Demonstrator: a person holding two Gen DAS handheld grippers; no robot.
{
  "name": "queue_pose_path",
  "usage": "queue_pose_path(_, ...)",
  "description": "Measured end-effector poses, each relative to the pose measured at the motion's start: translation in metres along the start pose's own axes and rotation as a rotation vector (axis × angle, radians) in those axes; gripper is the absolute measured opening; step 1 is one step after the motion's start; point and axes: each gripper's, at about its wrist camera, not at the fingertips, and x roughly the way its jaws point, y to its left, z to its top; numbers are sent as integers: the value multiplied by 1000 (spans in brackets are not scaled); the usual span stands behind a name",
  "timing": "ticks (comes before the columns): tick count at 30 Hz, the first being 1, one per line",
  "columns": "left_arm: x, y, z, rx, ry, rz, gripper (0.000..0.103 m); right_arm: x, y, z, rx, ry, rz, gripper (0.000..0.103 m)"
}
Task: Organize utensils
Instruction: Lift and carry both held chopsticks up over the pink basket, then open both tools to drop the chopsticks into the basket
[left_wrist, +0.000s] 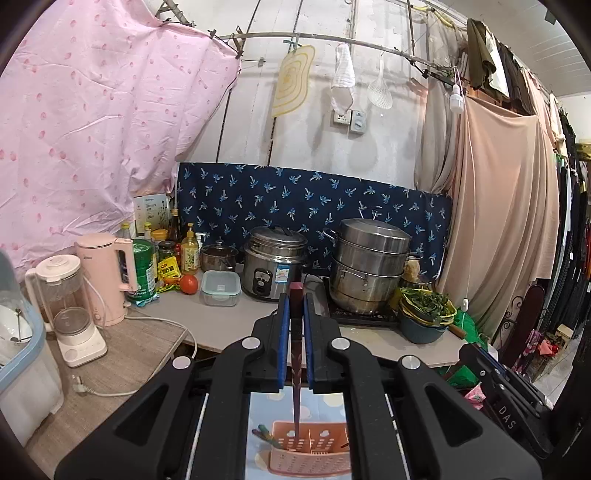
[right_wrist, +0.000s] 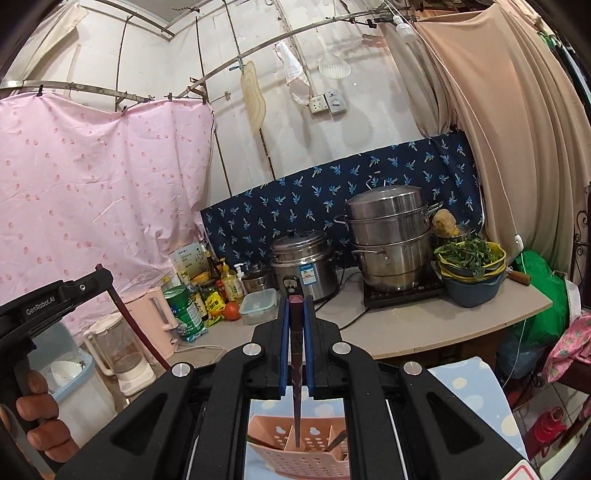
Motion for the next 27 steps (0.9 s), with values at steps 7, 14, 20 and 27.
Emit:
queue_pose_path(7, 54, -1, -38, -3, 103, 0, 7, 44, -14, -24, 9, 90, -3, 7)
queue_pose_path(14, 81, 3, -75, 3, 181, 10, 7, 67, -13, -57, -23, 172, -11, 7)
queue_pose_path(20, 83, 4, -88, 14, 195, 13, 8, 71, -14, -69, -37, 204, -28, 8)
queue_pose_path(27, 75, 7, -91, 16, 187, 30, 43, 65, -13, -72, -45, 193, -31, 11)
